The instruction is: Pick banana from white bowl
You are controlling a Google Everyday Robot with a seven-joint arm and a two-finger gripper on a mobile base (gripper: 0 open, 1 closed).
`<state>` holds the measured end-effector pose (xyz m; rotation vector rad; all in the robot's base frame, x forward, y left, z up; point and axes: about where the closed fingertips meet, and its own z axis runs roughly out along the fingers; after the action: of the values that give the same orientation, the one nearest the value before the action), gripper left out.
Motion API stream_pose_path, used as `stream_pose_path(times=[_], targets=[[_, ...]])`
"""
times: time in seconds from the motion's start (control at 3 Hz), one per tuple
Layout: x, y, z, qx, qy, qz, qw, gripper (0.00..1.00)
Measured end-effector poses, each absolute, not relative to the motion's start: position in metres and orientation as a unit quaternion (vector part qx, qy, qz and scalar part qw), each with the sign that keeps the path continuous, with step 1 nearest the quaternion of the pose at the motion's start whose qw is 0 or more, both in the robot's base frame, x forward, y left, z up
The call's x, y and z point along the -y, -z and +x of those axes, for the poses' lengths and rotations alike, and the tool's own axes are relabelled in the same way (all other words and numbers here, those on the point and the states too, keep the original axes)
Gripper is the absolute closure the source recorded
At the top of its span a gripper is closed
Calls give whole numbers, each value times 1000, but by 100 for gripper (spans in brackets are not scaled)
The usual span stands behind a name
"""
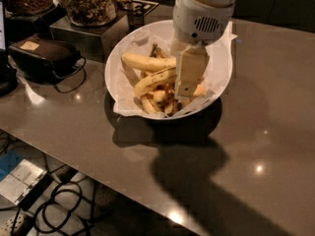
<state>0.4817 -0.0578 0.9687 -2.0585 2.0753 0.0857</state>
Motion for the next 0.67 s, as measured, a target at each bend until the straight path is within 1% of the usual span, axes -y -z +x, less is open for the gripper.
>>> stream_pose_path(times=[0.33, 0.67], targets=[[53, -965, 483, -701, -29, -705, 104, 24], [47, -961, 484, -695, -25, -712, 98, 23]])
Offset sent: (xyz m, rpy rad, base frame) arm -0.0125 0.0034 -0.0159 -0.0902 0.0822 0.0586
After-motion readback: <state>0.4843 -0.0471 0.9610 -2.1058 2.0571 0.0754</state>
